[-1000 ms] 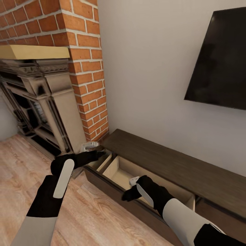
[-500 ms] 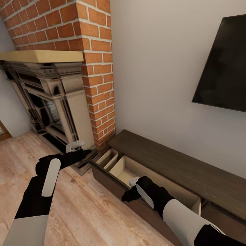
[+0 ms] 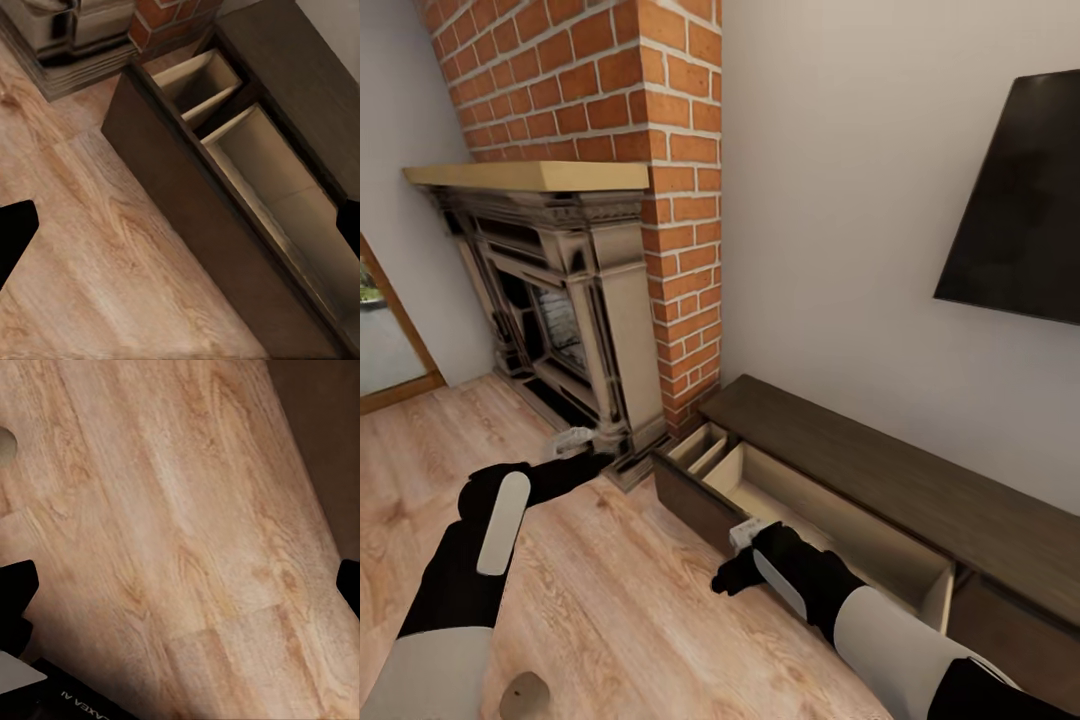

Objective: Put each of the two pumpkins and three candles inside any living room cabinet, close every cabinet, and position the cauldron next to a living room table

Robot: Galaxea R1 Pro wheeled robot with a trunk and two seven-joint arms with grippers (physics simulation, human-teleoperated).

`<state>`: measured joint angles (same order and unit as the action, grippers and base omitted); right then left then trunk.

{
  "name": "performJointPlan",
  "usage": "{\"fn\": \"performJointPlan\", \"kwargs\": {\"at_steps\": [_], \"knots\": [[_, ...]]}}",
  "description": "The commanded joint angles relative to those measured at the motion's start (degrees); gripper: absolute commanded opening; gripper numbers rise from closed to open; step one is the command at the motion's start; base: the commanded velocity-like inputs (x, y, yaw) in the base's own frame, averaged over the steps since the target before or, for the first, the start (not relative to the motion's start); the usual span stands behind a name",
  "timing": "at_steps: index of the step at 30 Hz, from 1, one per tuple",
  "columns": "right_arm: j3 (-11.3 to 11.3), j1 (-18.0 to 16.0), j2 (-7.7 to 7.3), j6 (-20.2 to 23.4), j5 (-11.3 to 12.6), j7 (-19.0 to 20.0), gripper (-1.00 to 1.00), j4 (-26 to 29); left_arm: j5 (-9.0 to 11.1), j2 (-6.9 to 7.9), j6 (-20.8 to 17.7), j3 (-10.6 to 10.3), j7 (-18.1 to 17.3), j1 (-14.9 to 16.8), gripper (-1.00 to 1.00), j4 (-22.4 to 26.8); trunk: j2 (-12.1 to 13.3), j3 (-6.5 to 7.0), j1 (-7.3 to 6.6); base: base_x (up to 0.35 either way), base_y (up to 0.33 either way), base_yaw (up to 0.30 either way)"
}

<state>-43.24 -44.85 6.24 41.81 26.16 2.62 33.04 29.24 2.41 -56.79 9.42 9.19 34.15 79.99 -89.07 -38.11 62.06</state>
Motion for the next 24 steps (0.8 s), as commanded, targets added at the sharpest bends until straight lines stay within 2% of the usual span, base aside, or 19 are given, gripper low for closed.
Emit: {"fn": "performJointPlan", "kwargs": {"at_steps": [1, 3, 7, 9, 10, 11, 12, 15, 16, 18, 19, 20, 21, 23, 24], "knots": [[-0.28, -0.06, -0.01, -0.09, -0.32, 0.28, 1.00, 0.02, 0.64, 0.02, -0.21, 0.28, 0.54, 0.03, 1.00, -0.36, -0.03, 0.03, -0.03, -0.195, 0.000, 0.142], [-1.62, 0.01, 0.00, -1.08, -0.29, 0.29, 1.00, -0.06, 0.60, 0.10, -0.11, 1.15, 0.56, 0.03, 1.00, -2.18, -0.03, 0.20, -0.03, -0.061, 0.000, 0.142], [-1.98, 0.07, 0.00, -1.71, -0.30, 0.32, 1.00, -0.08, 0.56, 0.13, -0.08, 1.83, 0.62, 0.03, 1.00, -3.52, -0.03, 0.53, -0.03, -0.018, 0.000, 0.142], [-2.06, 0.17, 0.00, -3.38, -0.31, 0.31, 1.00, -0.29, 0.56, 0.14, -0.04, 3.76, 0.64, -0.11, 1.00, -4.90, -0.03, 0.69, -0.03, -0.006, 0.000, 0.142], [-2.09, 0.35, 0.00, -5.10, -0.32, 0.33, 1.00, -0.48, 0.54, 0.14, 0.21, 5.63, 0.65, -0.48, 1.00, -6.58, -0.03, 0.78, -0.03, -0.002, 0.000, 0.143], [-2.09, 0.50, 0.00, -5.65, -0.34, 0.32, 1.00, -0.52, 0.52, 0.14, 0.49, 6.19, 0.65, -0.60, 1.00, -7.27, -0.03, 0.86, -0.03, -0.002, 0.000, 0.143], [-2.10, 0.87, 0.00, -6.62, -0.36, 0.32, 1.00, -0.59, 0.50, 0.16, 1.75, 7.10, 0.60, -0.79, 1.00, -9.06, -0.03, 0.94, -0.03, -0.001, 0.000, 0.144], [-2.11, 1.40, 0.00, -7.73, -0.39, 0.33, 1.00, -0.67, 0.48, 0.62, 5.63, 8.13, 0.53, -1.05, 1.00, -13.89, -0.03, 1.19, -0.03, -0.001, 0.000, 0.146], [-2.11, 1.48, 0.00, -7.89, -0.39, 0.34, 1.00, -0.69, 0.48, 1.02, 6.77, 8.28, 0.50, -1.15, 1.00, -15.42, -0.03, 1.27, -0.03, 0.000, 0.000, 0.147], [-2.11, 1.68, 0.00, -8.23, -0.40, 0.35, 1.00, -0.96, 0.61, 2.82, 10.22, 8.56, 0.24, -1.42, 1.00, -20.68, -0.03, 1.44, -0.03, 0.000, 0.000, 0.148], [-2.11, 1.83, 0.00, -8.38, -0.40, 0.36, 1.00, -1.28, 0.75, 4.30, 12.51, 8.64, -0.32, -1.53, 1.00, -24.58, -0.03, 1.52, -0.03, 0.000, 0.000, 0.149], [-2.11, 1.89, 0.00, -8.44, -0.41, 0.36, 1.00, -1.44, 0.80, 4.98, 13.63, 8.66, -0.81, -1.57, 1.00, -26.47, -0.03, 1.60, -0.03, 0.000, 0.000, 0.149], [-2.11, 2.00, 0.00, -8.61, -0.41, 0.36, 1.00, -1.73, 0.85, 6.12, 15.80, 8.72, -2.32, -1.65, 1.00, -29.92, -0.03, 1.69, -0.03, 0.000, 0.000, 0.149], [-2.19, 2.70, 0.03, -10.35, -0.45, 0.36, 1.00, -2.70, 0.66, 8.22, 21.18, 8.82, -8.98, -1.89, 1.00, -36.51, -0.03, 1.85, -0.03, 0.000, 0.000, 0.149], [-2.30, 2.85, 0.04, -10.72, -0.46, 0.36, 1.00, -2.95, 0.65, 8.52, 21.82, 8.83, -9.90, -2.00, 1.00, -37.26, -0.03, 1.93, -0.03, 0.000, 0.000, 0.149]]}}
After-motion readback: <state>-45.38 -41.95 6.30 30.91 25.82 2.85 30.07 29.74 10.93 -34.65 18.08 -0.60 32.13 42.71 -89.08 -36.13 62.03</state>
